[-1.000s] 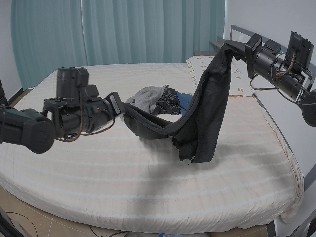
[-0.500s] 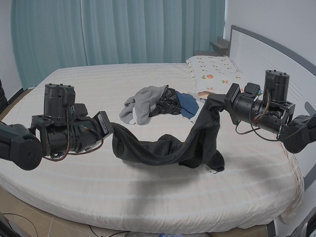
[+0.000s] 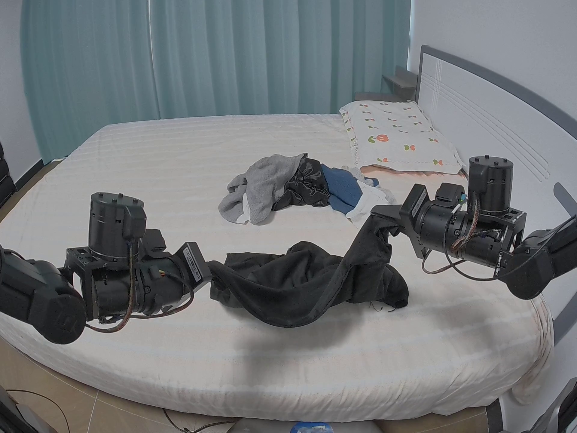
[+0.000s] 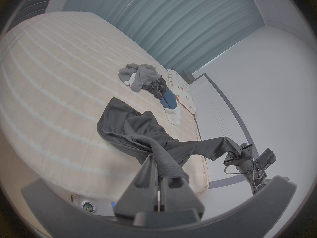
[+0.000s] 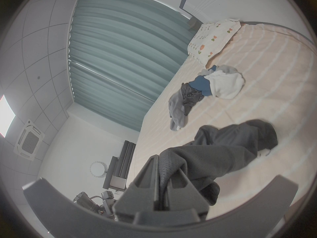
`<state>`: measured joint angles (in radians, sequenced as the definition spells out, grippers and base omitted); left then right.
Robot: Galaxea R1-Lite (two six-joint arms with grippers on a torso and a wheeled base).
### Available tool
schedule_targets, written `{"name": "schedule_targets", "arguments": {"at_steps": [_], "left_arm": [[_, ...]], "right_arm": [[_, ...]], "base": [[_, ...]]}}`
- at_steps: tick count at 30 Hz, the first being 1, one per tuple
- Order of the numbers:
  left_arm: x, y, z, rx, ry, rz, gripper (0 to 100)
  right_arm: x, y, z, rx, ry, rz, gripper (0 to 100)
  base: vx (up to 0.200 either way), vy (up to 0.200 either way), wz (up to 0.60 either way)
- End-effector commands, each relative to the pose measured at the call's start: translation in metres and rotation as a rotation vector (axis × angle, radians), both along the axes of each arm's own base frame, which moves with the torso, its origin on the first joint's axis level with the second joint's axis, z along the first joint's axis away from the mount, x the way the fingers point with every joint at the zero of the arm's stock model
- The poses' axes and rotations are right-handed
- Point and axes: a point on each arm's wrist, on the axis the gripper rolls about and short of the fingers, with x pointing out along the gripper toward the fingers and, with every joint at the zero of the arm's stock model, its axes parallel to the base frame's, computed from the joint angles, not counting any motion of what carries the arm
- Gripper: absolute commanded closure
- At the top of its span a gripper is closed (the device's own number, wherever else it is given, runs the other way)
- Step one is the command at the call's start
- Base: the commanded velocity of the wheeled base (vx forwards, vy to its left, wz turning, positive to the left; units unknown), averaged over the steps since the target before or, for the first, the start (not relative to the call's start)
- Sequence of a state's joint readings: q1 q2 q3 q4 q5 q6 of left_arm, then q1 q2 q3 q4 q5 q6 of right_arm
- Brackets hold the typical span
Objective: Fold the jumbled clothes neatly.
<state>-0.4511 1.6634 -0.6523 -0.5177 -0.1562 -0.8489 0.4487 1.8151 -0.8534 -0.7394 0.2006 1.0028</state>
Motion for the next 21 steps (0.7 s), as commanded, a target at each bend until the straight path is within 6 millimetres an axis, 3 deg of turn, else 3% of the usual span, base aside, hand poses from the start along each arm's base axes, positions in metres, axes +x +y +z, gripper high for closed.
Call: {"name": "schedule_targets", "arguments": {"at_steps": [1,13,21], "left_arm": [[-0.0056,0.0028,-0.0095,0.008,0.017,0.002,100],[-0.0021,0.0043,-0.0046,-0.058,0.021,0.043,100],[-0.0021,0.0047,-0.0027,-0.065,0.018,0.047,100]], "right_arm": [[-0.0023,-0.0009,-0.0079,-0.012,0.027,0.001,100],[-0.0029,-0.0009,-0.01,-0.021,0.03,-0.009,100],[-0.0078,0.0075,-0.0048,-0.039,-0.013,-0.079,100]], "base": [[0.0,0.0,0.0],[0.0,0.0,0.0],[0.0,0.2,0.0]]}}
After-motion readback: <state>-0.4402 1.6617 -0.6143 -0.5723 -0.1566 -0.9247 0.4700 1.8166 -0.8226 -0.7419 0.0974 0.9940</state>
